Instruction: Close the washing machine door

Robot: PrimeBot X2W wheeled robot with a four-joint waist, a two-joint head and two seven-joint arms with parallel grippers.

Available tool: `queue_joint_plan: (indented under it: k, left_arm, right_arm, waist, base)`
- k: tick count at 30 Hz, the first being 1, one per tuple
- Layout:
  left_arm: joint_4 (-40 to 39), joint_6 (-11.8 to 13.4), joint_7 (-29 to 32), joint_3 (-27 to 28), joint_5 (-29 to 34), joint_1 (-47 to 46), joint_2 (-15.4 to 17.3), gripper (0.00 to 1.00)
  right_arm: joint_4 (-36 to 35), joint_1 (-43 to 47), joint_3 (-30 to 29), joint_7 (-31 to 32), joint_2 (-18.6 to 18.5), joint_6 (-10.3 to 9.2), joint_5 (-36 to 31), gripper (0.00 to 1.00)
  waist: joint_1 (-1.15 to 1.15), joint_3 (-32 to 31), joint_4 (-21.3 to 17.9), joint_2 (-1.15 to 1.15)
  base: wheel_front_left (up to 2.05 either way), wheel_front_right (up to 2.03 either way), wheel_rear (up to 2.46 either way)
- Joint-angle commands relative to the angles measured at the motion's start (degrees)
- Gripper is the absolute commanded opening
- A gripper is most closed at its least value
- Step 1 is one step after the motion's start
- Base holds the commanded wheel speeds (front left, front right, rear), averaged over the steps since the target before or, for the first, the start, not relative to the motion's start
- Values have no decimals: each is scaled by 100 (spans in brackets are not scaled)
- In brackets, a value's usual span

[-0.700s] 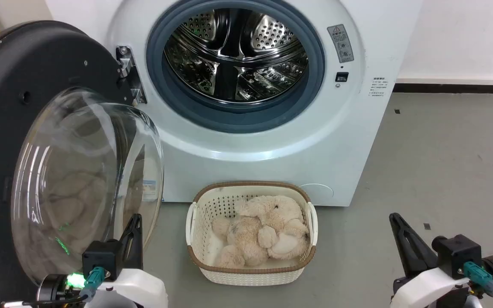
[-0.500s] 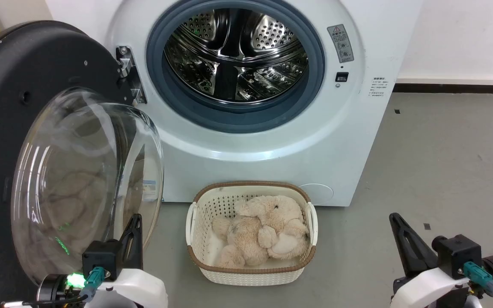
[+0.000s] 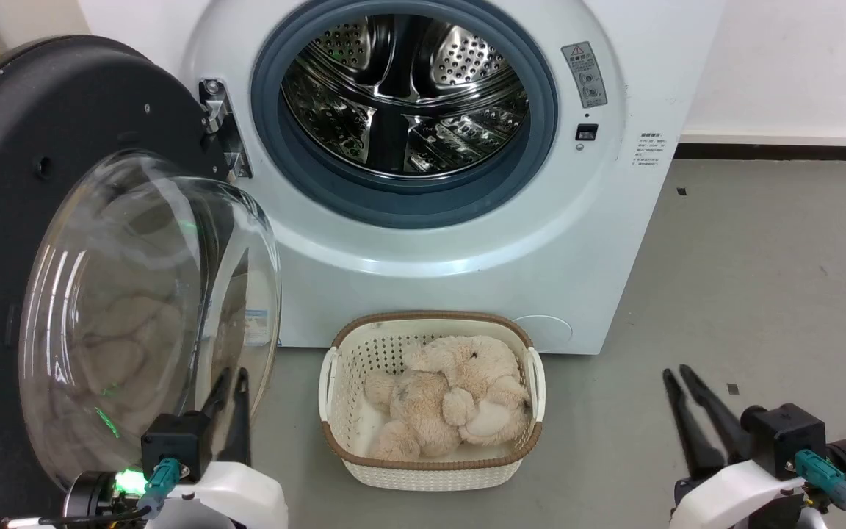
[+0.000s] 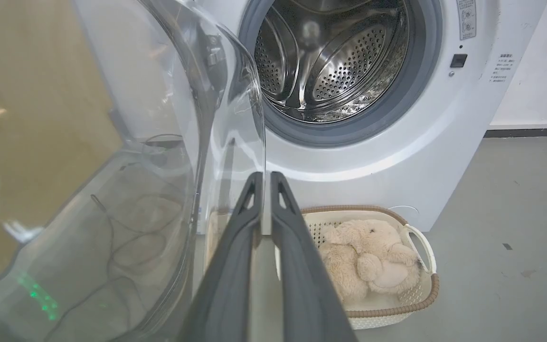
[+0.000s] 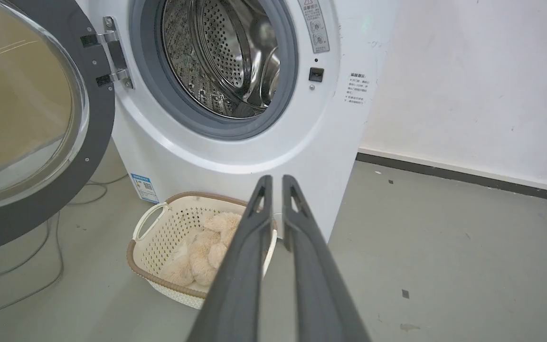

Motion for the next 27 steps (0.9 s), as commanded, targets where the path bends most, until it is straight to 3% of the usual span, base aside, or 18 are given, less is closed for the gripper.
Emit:
queue_joint_plan:
  k: [1,10,11,12,27]
  left_arm:
    - [3,3,-2,-1,-1,0,0,100]
    - [25,121,-106,-58,-23,-32,0,97]
    - [27,135,-118,-65,-23,-36,0,26]
    - [29,149,-130,-72,-24,-40,0,0]
    - [-97,231,-310,-123,-45,-248,27,0]
  right_arm:
    - [2,0,-1,-2,0,0,1,100]
    - [41,-14,-108,-106,1,0,73,100]
    - [45,-16,-119,-118,2,0,82,100]
    - [48,-17,-130,-130,2,0,91,100]
    - [75,-40,-297,-310,4,1,222,100]
  waist:
    - [0,0,0,0]
    - [0,13,3,0]
    - [0,15,3,0]
    - [0,16,4,0]
    - [0,45,95,0]
  base:
    - [0,0,0]
    - [0,0,0]
    - [0,0,0]
    - [0,0,0]
    - [0,0,0]
